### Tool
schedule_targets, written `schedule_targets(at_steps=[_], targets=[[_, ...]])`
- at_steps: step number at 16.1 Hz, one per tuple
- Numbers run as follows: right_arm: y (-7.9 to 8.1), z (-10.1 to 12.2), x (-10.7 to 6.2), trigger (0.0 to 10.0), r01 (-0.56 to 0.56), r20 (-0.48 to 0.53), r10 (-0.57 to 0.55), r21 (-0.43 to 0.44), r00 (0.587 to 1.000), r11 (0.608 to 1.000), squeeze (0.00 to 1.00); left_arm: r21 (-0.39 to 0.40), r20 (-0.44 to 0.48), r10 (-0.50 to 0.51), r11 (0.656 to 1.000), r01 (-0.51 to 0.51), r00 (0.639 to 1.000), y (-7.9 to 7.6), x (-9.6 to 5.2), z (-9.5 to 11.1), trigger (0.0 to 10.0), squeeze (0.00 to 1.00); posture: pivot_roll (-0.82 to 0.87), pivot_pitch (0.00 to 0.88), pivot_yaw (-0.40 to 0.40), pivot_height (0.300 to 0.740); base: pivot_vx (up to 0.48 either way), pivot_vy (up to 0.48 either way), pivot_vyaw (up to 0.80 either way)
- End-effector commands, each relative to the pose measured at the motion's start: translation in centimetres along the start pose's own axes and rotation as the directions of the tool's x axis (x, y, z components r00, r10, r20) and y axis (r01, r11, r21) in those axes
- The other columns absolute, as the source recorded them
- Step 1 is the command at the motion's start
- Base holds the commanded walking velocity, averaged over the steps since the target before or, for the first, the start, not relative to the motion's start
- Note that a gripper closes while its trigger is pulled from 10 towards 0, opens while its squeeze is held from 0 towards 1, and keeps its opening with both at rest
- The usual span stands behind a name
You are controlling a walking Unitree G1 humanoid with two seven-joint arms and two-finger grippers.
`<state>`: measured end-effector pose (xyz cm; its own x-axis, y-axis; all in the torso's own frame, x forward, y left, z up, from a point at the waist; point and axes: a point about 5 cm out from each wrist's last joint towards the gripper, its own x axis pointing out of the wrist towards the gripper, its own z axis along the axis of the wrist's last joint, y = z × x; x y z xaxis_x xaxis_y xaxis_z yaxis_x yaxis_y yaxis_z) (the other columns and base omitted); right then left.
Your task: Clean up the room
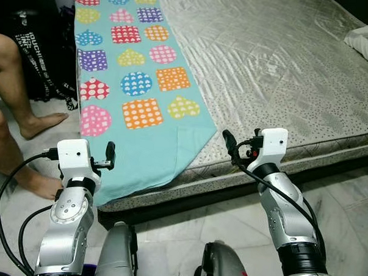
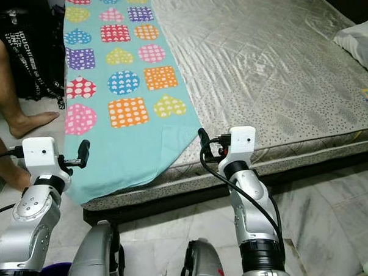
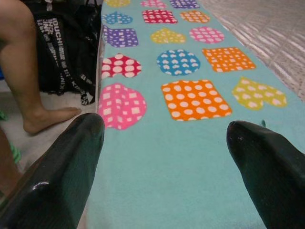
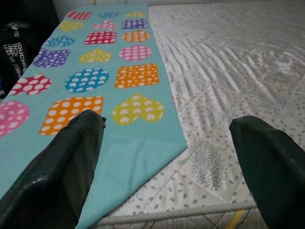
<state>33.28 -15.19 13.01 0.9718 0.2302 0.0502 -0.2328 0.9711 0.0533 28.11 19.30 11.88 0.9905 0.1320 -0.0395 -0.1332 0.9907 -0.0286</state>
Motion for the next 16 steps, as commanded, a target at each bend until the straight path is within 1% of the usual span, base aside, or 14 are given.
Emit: schedule_targets(at_steps=[1,2,3,6,8,10,11,12,14,16], targets=[[0.0,-0.5,-0.4,10.0,0.004,-0.016,-0.003,0.015,1.0,1.0,0.0,-0.013,0.014,-0.012,1.0,0.012,1.0,-0.5,-0.1,0.5,10.0,0.0,0.03,0.172,-0.041,0.628,0.0,0.0,0.0],[0.7,-0.8,-0.1,10.0,-0.018,-0.028,0.018,0.028,0.999,0.999,0.0,-0.023,0.032,-0.01,1.0,0.011,0.999,-1.0,-0.2,1.1,10.0,0.0,0.04,0.174,-0.043,0.628,0.0,0.0,0.0],[1.0,-0.9,0.0,10.0,-0.028,-0.03,0.029,0.032,0.999,0.999,0.0,-0.023,0.03,-0.008,1.0,0.009,1.0,-1.0,-0.3,1.0,10.0,0.0,0.04,0.174,-0.043,0.628,0.0,0.0,0.0],[2.2,-0.8,0.7,10.0,-0.055,-0.031,0.056,0.046,0.998,0.997,0.0,-0.017,0.007,0.011,1.0,-0.011,1.0,-0.5,-1.0,0.4,10.0,0.0,0.07,0.189,-0.048,0.628,0.0,0.0,0.0],[2.8,-0.8,0.9,10.0,-0.066,-0.043,0.068,0.036,0.997,0.997,0.0,-0.041,-0.005,0.034,0.999,-0.034,0.999,-0.1,-1.2,0.6,10.0,0.0,0.09,0.218,-0.067,0.628,0.0,0.0,0.0],[3.1,-0.9,0.9,10.0,-0.067,-0.046,0.069,0.045,0.997,0.997,0.0,-0.036,-0.003,0.039,0.999,-0.04,0.999,0.1,-1.3,0.7,10.0,0.0,0.09,0.215,-0.071,0.628,0.0,0.0,0.0],[3.5,-1.2,0.7,10.0,-0.079,-0.048,0.081,0.053,0.996,0.995,0.0,-0.037,-0.006,0.043,0.998,-0.043,0.999,0.2,-1.3,0.6,10.0,0.0,0.09,0.2,-0.051,0.628,0.0,0.0,0.0],[3.7,-1.5,0.5,10.0,-0.095,-0.049,0.097,0.051,0.994,0.994,0.0,-0.038,-0.009,0.043,0.998,-0.043,0.999,0.2,-1.3,0.5,10.0,0.0,0.09,0.195,-0.043,0.614,0.0,0.0,0.0],[3.4,-1.9,0.4,10.0,-0.082,-0.054,0.085,0.063,0.995,0.995,0.0,-0.043,-0.009,0.038,0.998,-0.038,0.999,0.1,-1.3,0.5,10.0,0.0,0.09,0.189,-0.035,0.594,0.0,0.0,0.0],[3.2,-2.0,0.5,10.0,-0.073,-0.06,0.077,0.07,0.995,0.995,0.0,-0.058,0.003,0.032,0.998,-0.031,0.999,0.0,-1.2,0.7,10.0,0.0,0.09,0.193,-0.036,0.594,0.0,0.0,0.0]])
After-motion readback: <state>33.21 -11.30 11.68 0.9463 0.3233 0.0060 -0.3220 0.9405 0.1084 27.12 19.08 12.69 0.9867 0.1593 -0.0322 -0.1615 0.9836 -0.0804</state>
